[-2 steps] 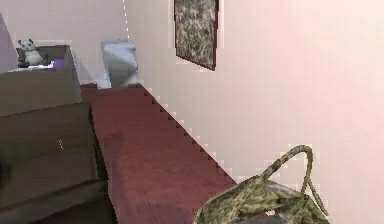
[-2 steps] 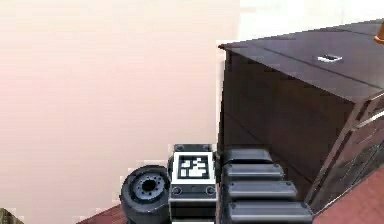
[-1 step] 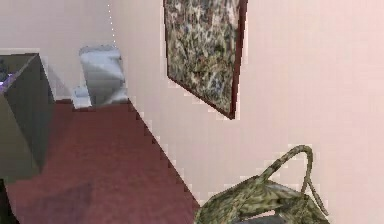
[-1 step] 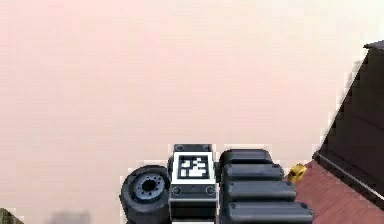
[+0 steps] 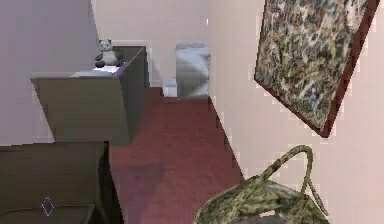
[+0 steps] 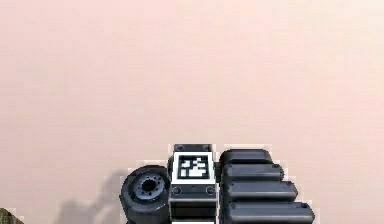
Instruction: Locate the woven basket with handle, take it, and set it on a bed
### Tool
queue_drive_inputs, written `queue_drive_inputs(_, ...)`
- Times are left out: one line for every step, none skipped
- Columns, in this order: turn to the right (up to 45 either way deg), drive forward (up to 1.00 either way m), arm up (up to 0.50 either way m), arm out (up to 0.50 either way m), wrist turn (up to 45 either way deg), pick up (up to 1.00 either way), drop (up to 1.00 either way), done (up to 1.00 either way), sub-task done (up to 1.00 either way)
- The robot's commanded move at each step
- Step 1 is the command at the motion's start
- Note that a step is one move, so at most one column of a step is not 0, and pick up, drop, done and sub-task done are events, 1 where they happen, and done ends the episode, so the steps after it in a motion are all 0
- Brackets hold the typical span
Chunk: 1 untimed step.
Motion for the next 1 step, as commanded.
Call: queue_drive_inputs(0.0, 1.0, 0.0, 0.0, 0.0, 0.0, 0.0, 0.0, 0.0)
